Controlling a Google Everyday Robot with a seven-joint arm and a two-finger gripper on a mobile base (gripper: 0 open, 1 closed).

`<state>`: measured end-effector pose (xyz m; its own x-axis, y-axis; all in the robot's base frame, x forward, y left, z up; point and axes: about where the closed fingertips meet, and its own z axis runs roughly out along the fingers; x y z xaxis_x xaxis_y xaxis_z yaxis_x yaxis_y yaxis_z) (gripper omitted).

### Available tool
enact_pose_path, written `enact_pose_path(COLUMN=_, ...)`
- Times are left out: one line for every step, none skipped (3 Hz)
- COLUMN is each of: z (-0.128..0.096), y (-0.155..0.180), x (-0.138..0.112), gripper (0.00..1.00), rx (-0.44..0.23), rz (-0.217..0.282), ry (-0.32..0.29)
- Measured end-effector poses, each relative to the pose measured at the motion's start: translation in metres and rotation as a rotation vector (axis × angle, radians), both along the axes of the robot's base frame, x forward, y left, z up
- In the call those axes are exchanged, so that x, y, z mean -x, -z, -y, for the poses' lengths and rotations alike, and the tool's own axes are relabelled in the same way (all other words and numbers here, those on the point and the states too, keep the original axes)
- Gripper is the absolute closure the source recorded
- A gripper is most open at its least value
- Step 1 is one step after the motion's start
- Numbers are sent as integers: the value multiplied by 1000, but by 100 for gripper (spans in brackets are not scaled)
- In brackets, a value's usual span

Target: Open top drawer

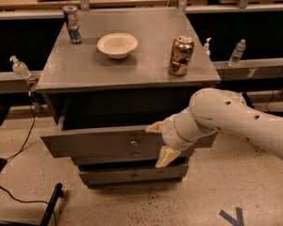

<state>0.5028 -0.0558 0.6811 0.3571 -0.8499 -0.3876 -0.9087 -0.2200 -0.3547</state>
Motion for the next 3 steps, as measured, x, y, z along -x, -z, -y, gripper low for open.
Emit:
enact_pose_path(z=8, y=-12, x=32, gripper=30, rx=7, rz=-44, ry=-39)
enact_pose_path(z=16, y=-37, x=42, gripper=22, rx=-25, rz=-27, ry=-46)
enact_pose_path(z=20, y=-63, x=24, gripper=21, rx=-46, rz=24, ry=-36)
